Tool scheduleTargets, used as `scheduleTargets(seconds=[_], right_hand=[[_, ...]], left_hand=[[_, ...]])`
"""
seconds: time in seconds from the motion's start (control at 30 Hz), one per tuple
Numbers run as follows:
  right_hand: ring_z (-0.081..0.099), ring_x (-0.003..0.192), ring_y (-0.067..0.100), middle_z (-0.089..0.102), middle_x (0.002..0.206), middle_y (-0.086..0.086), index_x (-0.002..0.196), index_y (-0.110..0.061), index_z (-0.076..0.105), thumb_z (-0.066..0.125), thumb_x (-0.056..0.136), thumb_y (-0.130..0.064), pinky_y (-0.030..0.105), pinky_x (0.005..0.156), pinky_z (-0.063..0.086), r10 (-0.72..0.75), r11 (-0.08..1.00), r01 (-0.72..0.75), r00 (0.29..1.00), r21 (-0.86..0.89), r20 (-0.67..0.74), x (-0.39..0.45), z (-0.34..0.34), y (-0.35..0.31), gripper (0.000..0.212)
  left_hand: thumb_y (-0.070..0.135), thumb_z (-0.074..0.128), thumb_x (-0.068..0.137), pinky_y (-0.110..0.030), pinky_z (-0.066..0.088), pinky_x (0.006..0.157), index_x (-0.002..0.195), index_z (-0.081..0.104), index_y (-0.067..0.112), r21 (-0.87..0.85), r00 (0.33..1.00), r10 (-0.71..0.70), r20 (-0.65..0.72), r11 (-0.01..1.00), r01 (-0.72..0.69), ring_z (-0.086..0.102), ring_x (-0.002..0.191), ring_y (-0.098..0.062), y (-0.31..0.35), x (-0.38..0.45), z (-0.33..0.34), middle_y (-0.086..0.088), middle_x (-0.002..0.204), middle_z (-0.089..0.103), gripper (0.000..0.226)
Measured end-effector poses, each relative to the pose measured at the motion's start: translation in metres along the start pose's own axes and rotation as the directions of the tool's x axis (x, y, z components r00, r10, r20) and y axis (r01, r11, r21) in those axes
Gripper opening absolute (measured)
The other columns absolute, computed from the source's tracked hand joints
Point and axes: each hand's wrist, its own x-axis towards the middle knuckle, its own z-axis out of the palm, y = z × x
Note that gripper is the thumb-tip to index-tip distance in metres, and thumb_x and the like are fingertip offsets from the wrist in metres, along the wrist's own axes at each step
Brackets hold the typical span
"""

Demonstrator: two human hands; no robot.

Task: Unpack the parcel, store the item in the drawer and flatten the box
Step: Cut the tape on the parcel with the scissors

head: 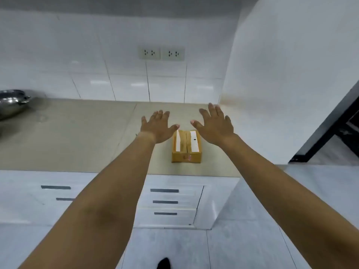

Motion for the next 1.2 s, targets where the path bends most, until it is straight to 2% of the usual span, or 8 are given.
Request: scheduleTargets(seconds=[0.4, 0.57, 0.7, 0.8, 0.87, 0.97, 1.1, 1.2], right_hand=[[0.0, 0.149, 0.029, 0.003, 0.162, 0.005, 0.15, -0.025, 0.02, 0.024, 0.096, -0.061, 0.054, 0.117, 0.014, 0.036, 0.999, -0.03, 0.988, -0.044, 0.15, 0.095, 0.097, -0.018, 0.064], [0.003, 0.149, 0.028, 0.005, 0.162, 0.005, 0.149, -0.026, 0.022, 0.025, 0.097, -0.058, 0.055, 0.116, 0.015, 0.022, 0.999, -0.014, 0.977, -0.036, 0.214, 0.099, 0.122, -0.009, 0.061], [0.003, 0.149, 0.027, 0.006, 0.162, 0.003, 0.147, -0.03, 0.024, 0.026, 0.096, -0.059, 0.06, 0.113, 0.011, 0.059, 0.998, -0.053, 0.969, -0.029, 0.24, 0.095, 0.135, 0.008, 0.059], [0.005, 0.148, 0.027, 0.01, 0.162, 0.003, 0.146, -0.029, 0.027, 0.029, 0.096, -0.057, 0.062, 0.112, 0.013, 0.07, 0.997, -0.063, 0.972, -0.039, 0.223, 0.089, 0.143, 0.023, 0.057], [0.008, 0.148, 0.029, 0.012, 0.161, 0.004, 0.145, -0.027, 0.029, 0.031, 0.096, -0.056, 0.062, 0.112, 0.017, 0.069, 0.997, -0.061, 0.975, -0.046, 0.209, 0.084, 0.146, 0.031, 0.057], [0.012, 0.147, 0.03, 0.015, 0.16, 0.005, 0.143, -0.025, 0.032, 0.034, 0.096, -0.053, 0.061, 0.112, 0.021, 0.046, 0.999, -0.045, 0.978, -0.011, 0.205, 0.081, 0.149, 0.039, 0.055], [0.01, 0.147, 0.029, 0.016, 0.16, 0.003, 0.14, -0.031, 0.038, 0.035, 0.097, -0.048, 0.065, 0.111, 0.016, -0.008, 1.0, 0.006, 0.986, 0.014, 0.168, 0.085, 0.156, 0.046, 0.046], [0.004, 0.148, 0.028, 0.011, 0.161, 0.0, 0.139, -0.037, 0.038, 0.034, 0.098, -0.05, 0.068, 0.109, 0.013, -0.042, 0.999, 0.039, 0.981, 0.017, 0.188, 0.09, 0.162, 0.052, 0.043]], left_hand=[[0.059, 0.031, 0.096, -0.058, 0.006, 0.115, 0.153, 0.011, 0.02, 0.075, 0.982, -0.011, 0.186, 0.997, -0.003, 0.004, 0.149, -0.024, -0.075, 0.099, 0.07, -0.007, 0.163, 0.008, 0.071], [0.046, 0.045, 0.095, -0.056, 0.018, 0.114, 0.15, 0.017, 0.016, 0.119, 0.953, -0.225, 0.205, 0.972, 0.203, 0.007, 0.148, -0.029, -0.104, 0.099, 0.106, -0.012, 0.16, 0.012, 0.069], [0.052, 0.042, 0.093, -0.064, 0.023, 0.107, 0.147, 0.023, 0.018, 0.165, 0.882, -0.413, 0.226, 0.909, 0.383, 0.013, 0.145, -0.032, -0.126, 0.089, 0.129, -0.016, 0.158, 0.014, 0.067], [0.059, 0.03, 0.095, -0.07, 0.022, 0.103, 0.15, 0.014, 0.027, 0.169, 0.866, -0.41, 0.288, 0.911, 0.375, 0.01, 0.146, -0.033, -0.136, 0.084, 0.143, -0.012, 0.161, 0.007, 0.066], [0.056, 0.032, 0.095, -0.065, 0.032, 0.098, 0.148, 0.021, 0.025, 0.222, 0.888, -0.387, 0.249, 0.915, 0.336, 0.023, 0.14, -0.036, -0.14, 0.082, 0.15, -0.013, 0.157, 0.017, 0.062], [0.045, 0.047, 0.094, -0.051, 0.044, 0.087, 0.134, 0.039, 0.019, 0.208, 0.902, -0.409, 0.137, 0.902, 0.378, 0.042, 0.121, -0.039, -0.136, 0.08, 0.154, -0.016, 0.133, 0.04, 0.048], [0.009, 0.047, 0.092, -0.047, 0.048, 0.08, 0.125, 0.043, 0.011, 0.152, 0.89, -0.453, 0.05, 0.884, 0.441, 0.046, 0.11, -0.04, -0.126, 0.076, 0.158, -0.019, 0.124, 0.044, 0.034], [0.005, 0.05, 0.087, -0.046, 0.049, 0.079, 0.122, 0.04, 0.009, 0.156, 0.903, -0.419, 0.091, 0.902, 0.402, 0.048, 0.104, -0.042, -0.125, 0.067, 0.157, -0.02, 0.121, 0.043, 0.037]])
